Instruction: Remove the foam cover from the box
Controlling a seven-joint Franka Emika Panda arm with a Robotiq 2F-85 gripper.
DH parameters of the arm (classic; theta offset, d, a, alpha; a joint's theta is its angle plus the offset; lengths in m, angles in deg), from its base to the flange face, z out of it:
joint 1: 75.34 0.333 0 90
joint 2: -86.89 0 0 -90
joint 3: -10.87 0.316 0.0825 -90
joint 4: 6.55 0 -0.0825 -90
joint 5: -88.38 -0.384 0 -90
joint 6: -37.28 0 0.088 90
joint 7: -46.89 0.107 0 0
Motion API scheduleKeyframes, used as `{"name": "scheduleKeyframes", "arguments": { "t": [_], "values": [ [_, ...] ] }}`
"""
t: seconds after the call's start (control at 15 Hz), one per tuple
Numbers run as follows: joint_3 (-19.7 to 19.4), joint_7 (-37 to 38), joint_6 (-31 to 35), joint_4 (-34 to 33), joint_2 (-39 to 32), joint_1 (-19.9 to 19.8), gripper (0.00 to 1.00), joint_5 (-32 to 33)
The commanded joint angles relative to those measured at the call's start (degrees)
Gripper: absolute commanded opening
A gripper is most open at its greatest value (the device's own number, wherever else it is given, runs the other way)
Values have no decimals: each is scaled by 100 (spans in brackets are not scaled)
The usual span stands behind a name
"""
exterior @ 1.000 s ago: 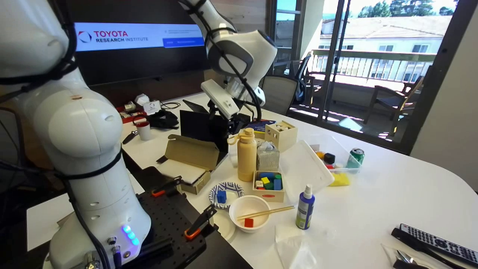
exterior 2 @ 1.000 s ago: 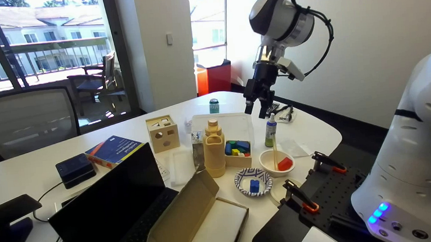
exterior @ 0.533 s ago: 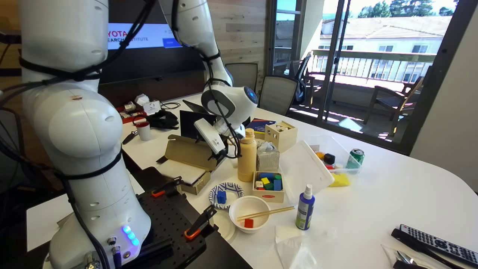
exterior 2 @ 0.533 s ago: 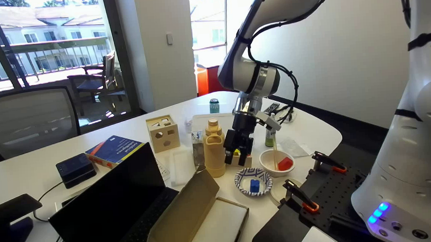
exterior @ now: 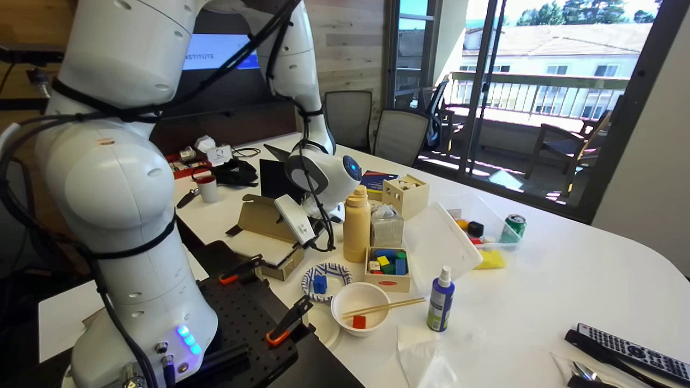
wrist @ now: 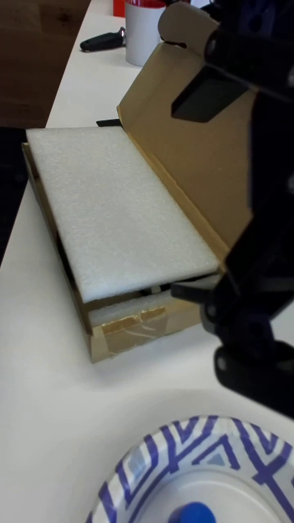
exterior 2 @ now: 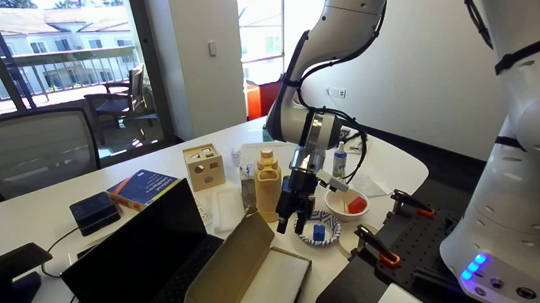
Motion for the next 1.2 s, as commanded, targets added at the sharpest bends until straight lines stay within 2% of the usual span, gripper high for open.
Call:
{"name": "scheduleKeyframes", "arguments": {
  "t": [0.0,0.4,1.13],
  "values": [
    [193,-513,199,-143,-359,-73,100,-568],
    [199,-762,198,-366,-865,99,100,-919],
    [191,-710,-45,-796,-1374,150,100,-706]
  ]
}}
